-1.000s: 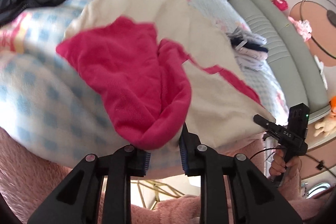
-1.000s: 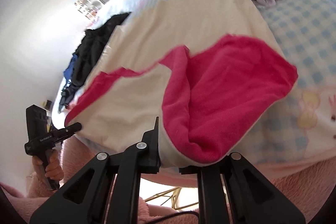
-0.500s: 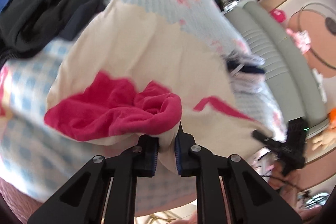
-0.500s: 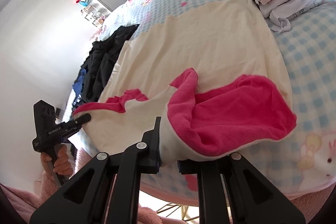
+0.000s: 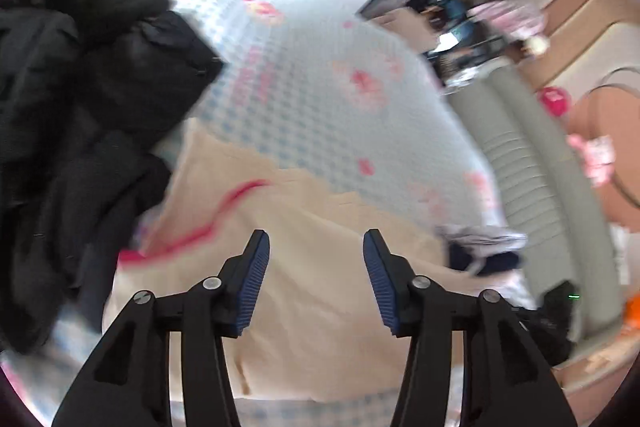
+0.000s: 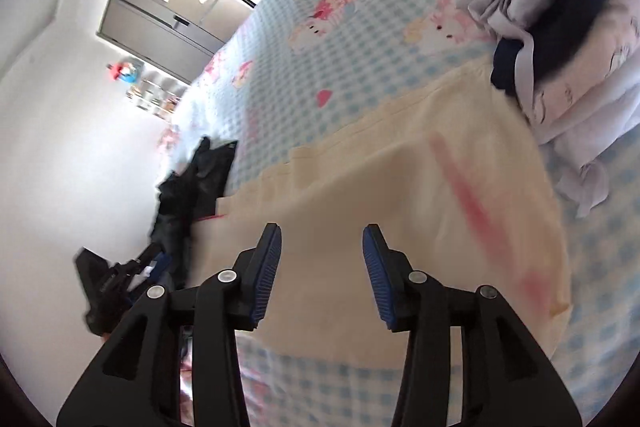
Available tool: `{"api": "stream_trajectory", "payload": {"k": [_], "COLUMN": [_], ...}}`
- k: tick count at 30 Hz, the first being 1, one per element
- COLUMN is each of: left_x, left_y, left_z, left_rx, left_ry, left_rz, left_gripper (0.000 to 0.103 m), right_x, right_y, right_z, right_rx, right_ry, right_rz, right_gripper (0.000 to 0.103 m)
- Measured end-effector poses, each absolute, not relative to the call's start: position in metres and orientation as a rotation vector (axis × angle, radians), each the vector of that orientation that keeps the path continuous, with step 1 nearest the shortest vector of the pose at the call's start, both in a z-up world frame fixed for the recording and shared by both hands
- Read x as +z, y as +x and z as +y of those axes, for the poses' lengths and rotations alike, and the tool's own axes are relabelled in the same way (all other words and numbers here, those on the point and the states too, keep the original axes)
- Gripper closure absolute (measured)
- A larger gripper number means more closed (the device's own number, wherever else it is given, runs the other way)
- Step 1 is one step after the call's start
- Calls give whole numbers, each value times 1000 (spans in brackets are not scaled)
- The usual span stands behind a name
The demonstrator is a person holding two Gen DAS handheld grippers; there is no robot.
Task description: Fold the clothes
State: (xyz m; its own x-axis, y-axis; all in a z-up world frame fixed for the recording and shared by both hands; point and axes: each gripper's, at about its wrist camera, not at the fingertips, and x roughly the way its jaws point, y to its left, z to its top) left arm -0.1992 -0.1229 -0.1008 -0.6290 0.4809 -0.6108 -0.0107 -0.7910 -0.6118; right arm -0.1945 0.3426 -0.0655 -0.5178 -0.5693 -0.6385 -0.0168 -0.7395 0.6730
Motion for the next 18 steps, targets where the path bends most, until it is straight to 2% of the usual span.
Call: {"api": "stream_trajectory", "payload": {"k": [4,7,11,18], "left_x": [-137,-168,-184,-218], "left_y": [-165,-131,-97,-84], "left_z": [-133,-142,-138,-152], "left_rx": [2601,2540,2507,2432], "left_ry": [-1253,-1276,-1254,-1284], "left_rz": [-721,-858,-985,-1183], "left_gripper": [47,47,47,47], "right_x": [-74,-92,-119,-158], "right_y": [-165,-140,-103,-87], "right_z": [351,366,376,385], "right_rx": [-2444,-2451,-2407,-2402], "right_ry": [1313,1356,1434,1487], "right_rz": [-729,-762,-838,-985], "right_gripper": [48,48,48,47]}}
